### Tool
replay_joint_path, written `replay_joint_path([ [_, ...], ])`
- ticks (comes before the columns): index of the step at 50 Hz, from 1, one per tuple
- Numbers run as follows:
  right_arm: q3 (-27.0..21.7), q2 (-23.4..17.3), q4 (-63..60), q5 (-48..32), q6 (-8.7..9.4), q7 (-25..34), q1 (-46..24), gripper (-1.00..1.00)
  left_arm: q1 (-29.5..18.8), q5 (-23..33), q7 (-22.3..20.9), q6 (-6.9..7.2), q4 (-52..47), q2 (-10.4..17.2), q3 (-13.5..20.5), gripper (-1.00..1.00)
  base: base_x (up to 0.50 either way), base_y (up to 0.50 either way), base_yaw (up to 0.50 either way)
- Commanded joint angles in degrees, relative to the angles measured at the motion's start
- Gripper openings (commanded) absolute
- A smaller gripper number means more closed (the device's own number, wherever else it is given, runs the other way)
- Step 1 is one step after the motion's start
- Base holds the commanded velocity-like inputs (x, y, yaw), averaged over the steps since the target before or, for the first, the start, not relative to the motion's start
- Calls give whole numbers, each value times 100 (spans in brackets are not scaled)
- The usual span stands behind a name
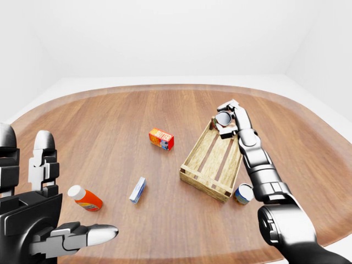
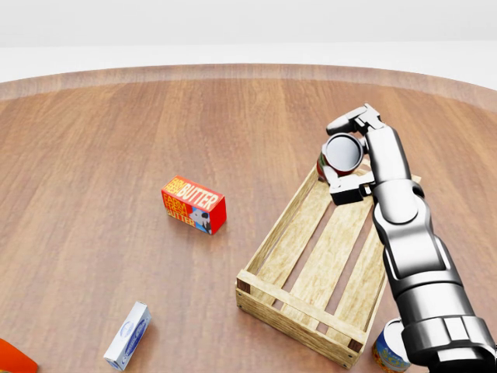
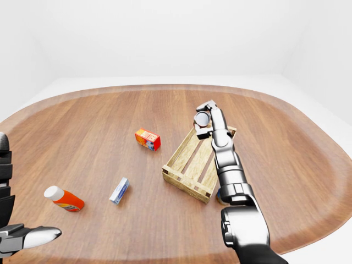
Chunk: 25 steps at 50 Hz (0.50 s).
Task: Pick up the tomato sauce, and put it in the wooden tray.
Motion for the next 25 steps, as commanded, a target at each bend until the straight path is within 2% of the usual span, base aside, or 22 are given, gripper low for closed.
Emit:
replay_joint_path([
  [1,3,-128,1584,84,0,-258,-555,-100,-21,-29,2,0,4,16,39,100,0,0,0],
  [25,71,-95,2867,24,0,-402,-1038,-100,-50,-85,25,0,18,43,94,100,0,0,0],
])
